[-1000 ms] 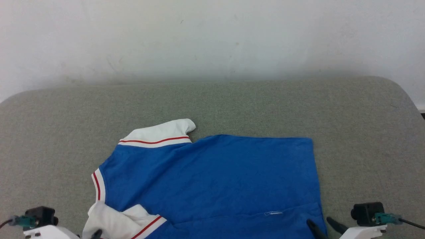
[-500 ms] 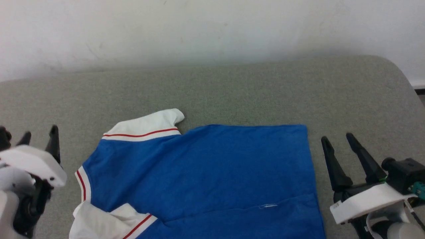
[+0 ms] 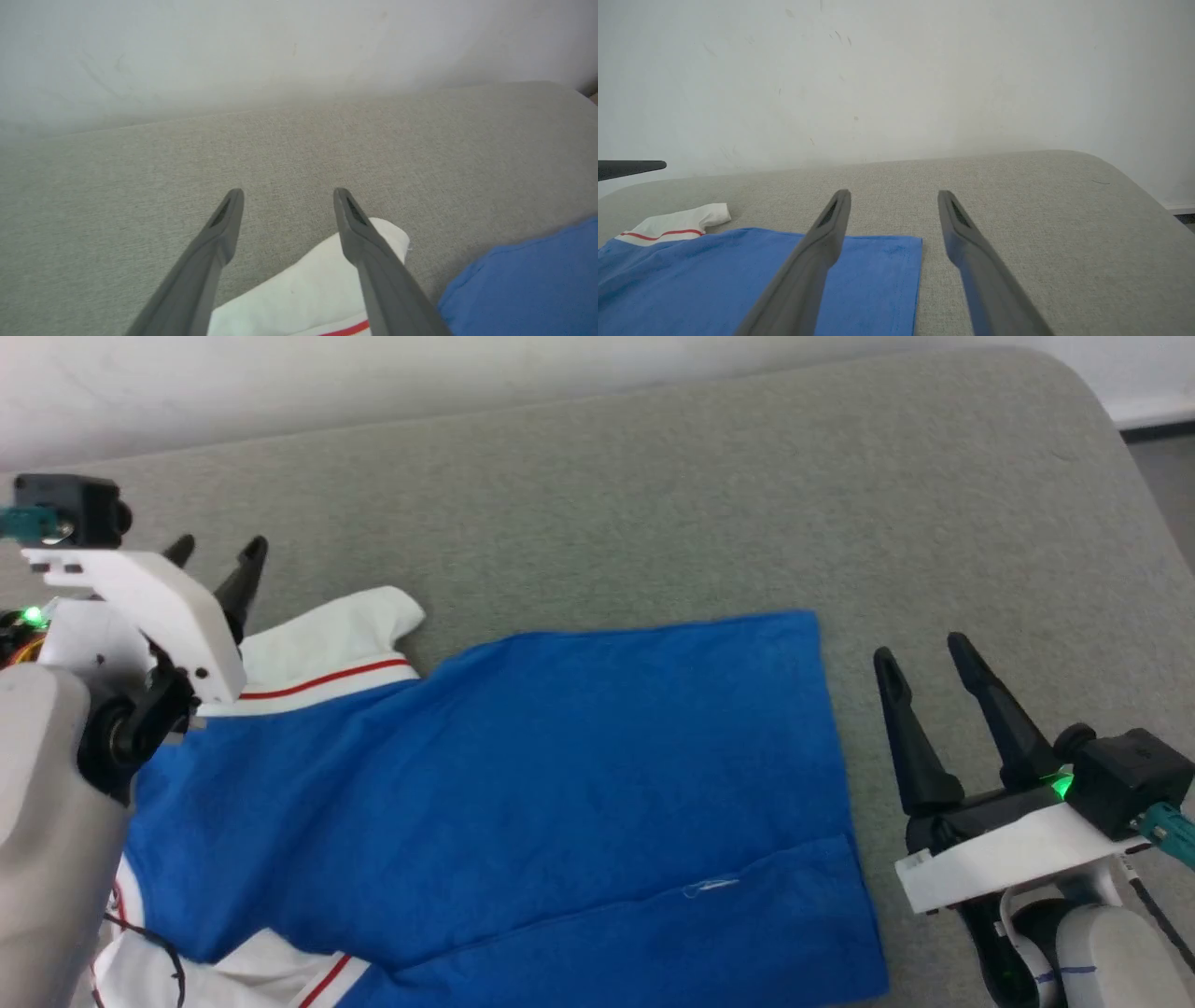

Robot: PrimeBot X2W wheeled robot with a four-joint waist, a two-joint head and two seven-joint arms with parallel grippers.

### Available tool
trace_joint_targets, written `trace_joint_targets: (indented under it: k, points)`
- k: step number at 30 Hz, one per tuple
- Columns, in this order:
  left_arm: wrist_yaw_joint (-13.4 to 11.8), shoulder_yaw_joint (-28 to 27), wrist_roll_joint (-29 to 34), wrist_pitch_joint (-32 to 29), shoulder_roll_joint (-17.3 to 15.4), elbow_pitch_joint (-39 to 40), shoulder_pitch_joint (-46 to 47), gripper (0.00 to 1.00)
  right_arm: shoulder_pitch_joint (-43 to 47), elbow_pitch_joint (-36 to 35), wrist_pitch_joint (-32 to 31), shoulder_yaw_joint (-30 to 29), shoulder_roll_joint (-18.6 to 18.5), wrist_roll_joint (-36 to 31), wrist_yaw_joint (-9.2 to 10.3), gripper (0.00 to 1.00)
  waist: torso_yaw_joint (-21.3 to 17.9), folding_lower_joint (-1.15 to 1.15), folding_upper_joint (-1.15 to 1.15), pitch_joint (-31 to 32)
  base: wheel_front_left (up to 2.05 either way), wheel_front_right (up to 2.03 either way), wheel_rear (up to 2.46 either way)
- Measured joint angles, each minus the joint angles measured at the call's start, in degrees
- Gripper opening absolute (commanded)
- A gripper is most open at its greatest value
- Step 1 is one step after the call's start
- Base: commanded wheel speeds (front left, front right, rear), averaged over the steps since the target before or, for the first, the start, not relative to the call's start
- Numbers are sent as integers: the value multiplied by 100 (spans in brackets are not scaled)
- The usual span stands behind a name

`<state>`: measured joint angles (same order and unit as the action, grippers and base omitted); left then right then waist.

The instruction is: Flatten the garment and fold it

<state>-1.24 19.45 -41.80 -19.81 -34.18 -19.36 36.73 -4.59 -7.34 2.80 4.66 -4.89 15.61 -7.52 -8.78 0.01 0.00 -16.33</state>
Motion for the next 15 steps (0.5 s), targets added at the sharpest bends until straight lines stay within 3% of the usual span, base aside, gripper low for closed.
trace_joint_targets:
  k: [3, 6, 15]
  points:
    - [350, 213, -101, -427, 30, -358, 252, 100, -19, 77, 30, 58, 24, 9, 0, 100, -152, 0, 0, -113, 0, 0, 0]
    - [528, 416, -162, -845, 41, -676, 452, 100, -58, 130, 37, 88, 40, 37, 0, 100, -272, -1, 0, -220, 0, 0, 0]
    - [727, 1043, -157, -2306, -94, -1278, 966, 100, -115, 281, 80, 153, 77, 165, 0, 100, -516, -3, 0, -449, 0, 0, 0]
